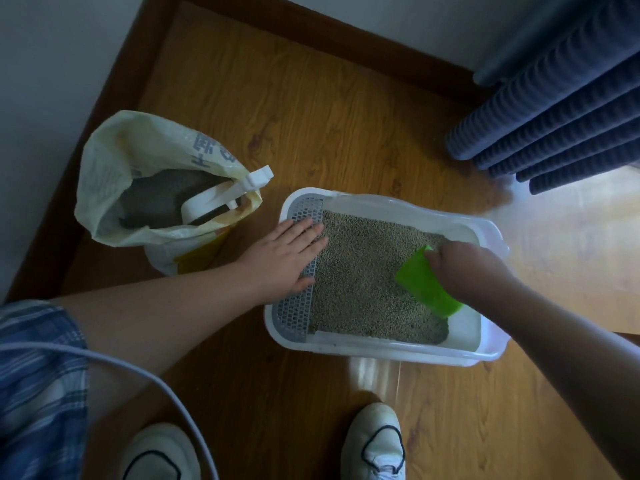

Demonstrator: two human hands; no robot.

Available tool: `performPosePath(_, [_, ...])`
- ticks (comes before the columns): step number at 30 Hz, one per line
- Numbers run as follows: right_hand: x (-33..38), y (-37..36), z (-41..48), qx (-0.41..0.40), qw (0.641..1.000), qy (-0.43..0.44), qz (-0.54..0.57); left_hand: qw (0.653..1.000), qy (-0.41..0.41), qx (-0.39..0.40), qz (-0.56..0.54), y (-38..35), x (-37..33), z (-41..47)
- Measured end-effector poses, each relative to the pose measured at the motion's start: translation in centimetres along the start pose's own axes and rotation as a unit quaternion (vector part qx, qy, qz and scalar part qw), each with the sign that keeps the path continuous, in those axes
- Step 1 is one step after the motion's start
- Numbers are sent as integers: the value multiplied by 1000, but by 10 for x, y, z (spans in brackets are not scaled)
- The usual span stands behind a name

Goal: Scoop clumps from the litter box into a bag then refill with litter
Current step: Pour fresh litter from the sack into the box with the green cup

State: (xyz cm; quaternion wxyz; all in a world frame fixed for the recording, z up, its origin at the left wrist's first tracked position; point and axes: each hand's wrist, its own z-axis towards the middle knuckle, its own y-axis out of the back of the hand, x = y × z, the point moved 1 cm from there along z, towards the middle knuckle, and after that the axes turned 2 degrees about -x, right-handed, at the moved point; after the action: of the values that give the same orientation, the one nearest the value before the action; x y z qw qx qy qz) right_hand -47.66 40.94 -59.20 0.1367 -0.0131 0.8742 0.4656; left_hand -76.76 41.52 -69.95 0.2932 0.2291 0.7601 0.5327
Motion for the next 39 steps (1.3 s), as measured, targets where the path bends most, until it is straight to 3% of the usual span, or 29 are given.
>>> performPosePath(8, [23, 9, -16, 25, 997, 53, -48, 1000, 7, 5, -16, 4, 1, -6])
performPosePath(13, [23, 10, -12, -32, 991, 49, 119, 998, 16, 2, -57, 17, 5, -12])
performPosePath(17, [37, 18, -12, -80, 954, 89, 277, 996, 25, -47, -67, 34, 14, -24])
performPosePath(21, [66, 36, -14, -100, 919, 153, 350, 991, 37, -101, -79, 51, 23, -48])
performPosePath(29, [120, 96, -49, -180, 807, 277, 490, 971, 51, -195, -128, 94, 44, -125])
performPosePath(35, [160, 133, -75, -245, 787, 363, 435, 948, 173, -252, -88, 106, 94, -162])
performPosePath(39, [196, 150, -89, -267, 787, 402, 385, 903, 307, -290, -73, 102, 129, -177])
